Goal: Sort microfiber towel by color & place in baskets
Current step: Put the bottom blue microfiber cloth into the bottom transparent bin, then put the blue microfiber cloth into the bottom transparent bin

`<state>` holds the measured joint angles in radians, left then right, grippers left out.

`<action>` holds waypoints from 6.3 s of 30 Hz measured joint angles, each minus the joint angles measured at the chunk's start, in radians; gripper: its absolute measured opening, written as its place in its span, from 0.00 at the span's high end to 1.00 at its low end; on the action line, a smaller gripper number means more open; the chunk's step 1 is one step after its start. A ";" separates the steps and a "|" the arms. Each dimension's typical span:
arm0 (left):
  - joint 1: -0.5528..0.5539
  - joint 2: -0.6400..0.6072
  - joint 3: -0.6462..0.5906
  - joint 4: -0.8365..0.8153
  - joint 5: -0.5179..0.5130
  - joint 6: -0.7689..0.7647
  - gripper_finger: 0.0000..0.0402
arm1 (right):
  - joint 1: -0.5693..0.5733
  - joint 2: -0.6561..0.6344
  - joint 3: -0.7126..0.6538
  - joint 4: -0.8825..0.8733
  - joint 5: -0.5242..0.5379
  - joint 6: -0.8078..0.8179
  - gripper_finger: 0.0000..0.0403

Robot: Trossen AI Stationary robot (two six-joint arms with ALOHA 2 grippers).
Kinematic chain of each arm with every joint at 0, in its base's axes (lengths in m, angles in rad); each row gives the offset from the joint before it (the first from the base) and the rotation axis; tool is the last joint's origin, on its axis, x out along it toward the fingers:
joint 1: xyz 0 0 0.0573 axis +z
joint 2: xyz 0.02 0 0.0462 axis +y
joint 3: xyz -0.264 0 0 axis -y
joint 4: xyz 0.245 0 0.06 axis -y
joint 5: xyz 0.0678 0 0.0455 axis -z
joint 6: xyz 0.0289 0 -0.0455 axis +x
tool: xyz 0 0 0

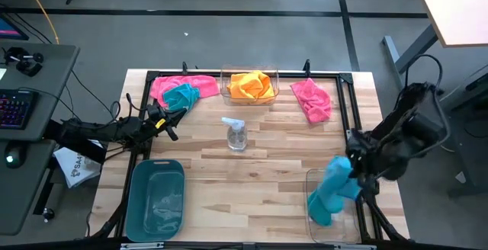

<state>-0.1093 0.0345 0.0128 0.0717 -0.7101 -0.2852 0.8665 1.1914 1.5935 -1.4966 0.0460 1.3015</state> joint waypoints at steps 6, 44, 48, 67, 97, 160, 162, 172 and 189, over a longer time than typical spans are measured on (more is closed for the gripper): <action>0.000 0.000 0.000 0.000 0.000 0.000 1.00 | 0.026 0.007 -0.205 0.196 -0.118 0.002 1.00; 0.000 0.000 0.000 0.000 0.000 0.000 1.00 | 0.138 0.006 -0.480 0.589 0.031 -0.114 1.00; 0.000 0.000 0.000 0.000 0.000 0.000 1.00 | 0.138 0.006 -0.480 0.589 0.031 -0.116 1.00; 0.000 0.000 0.000 0.000 0.000 0.000 1.00 | 0.133 0.006 -0.480 0.600 0.066 -0.087 1.00; 0.000 0.000 0.000 0.000 0.000 0.000 1.00 | 0.126 0.222 -0.478 0.588 0.005 -0.204 1.00; 0.000 0.000 0.000 0.000 0.000 0.000 1.00 | -0.374 0.120 -0.401 0.654 0.601 -0.563 0.32; 0.000 0.000 0.000 0.000 0.000 0.000 1.00 | -0.484 0.133 -0.401 0.740 0.601 -0.583 0.32; 0.000 0.000 0.000 0.009 0.001 -0.024 1.00 | -0.922 0.185 -0.401 1.291 0.320 -0.734 0.32; 0.213 0.314 0.369 -0.122 0.069 -0.260 0.85 | -1.168 0.183 -0.401 1.411 0.120 -0.779 0.32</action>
<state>0.1040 0.3481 0.3818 -0.0506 -0.6407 -0.5453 -0.3011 1.3739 1.1927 -0.0860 0.1660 0.5223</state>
